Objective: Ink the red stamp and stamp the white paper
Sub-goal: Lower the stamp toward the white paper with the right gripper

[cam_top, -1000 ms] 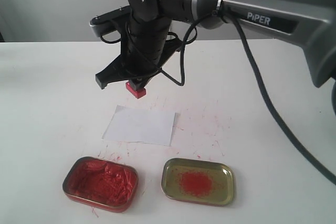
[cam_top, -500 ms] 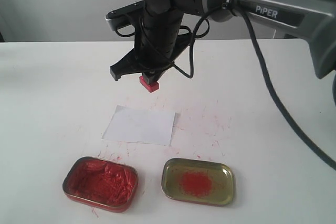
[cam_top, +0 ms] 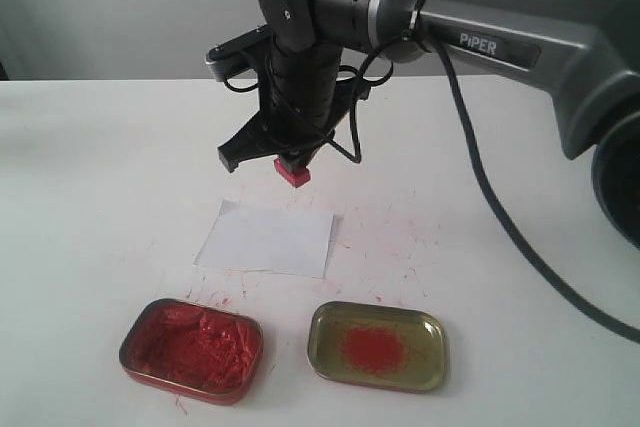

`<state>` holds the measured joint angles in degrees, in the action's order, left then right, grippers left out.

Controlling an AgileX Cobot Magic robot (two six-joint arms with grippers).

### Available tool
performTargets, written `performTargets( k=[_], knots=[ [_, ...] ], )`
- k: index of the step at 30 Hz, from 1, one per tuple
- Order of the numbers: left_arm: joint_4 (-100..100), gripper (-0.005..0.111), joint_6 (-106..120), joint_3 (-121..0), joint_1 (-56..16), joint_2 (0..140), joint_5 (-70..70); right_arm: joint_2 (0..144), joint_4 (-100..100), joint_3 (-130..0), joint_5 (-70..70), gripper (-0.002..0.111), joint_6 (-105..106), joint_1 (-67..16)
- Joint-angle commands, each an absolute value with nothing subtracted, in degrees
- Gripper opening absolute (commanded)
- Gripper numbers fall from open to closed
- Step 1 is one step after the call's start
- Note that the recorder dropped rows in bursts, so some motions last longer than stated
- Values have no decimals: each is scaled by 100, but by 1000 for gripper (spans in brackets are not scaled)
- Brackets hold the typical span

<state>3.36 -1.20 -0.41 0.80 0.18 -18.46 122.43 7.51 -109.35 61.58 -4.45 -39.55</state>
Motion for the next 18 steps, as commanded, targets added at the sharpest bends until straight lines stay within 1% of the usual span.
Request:
performTargets(
  k=[1, 14, 18],
  knots=[
    [399, 0, -121, 0, 103, 0, -1850, 12300, 888, -10950, 6108, 0, -474, -3922],
    [399, 0, -121, 0, 103, 0, -1850, 12766, 848, -10950, 6046, 0, -498, -3943],
    [399, 0, -121, 0, 103, 0, -1850, 12878, 536, -10950, 6046, 0, -525, -3956]
  ],
)
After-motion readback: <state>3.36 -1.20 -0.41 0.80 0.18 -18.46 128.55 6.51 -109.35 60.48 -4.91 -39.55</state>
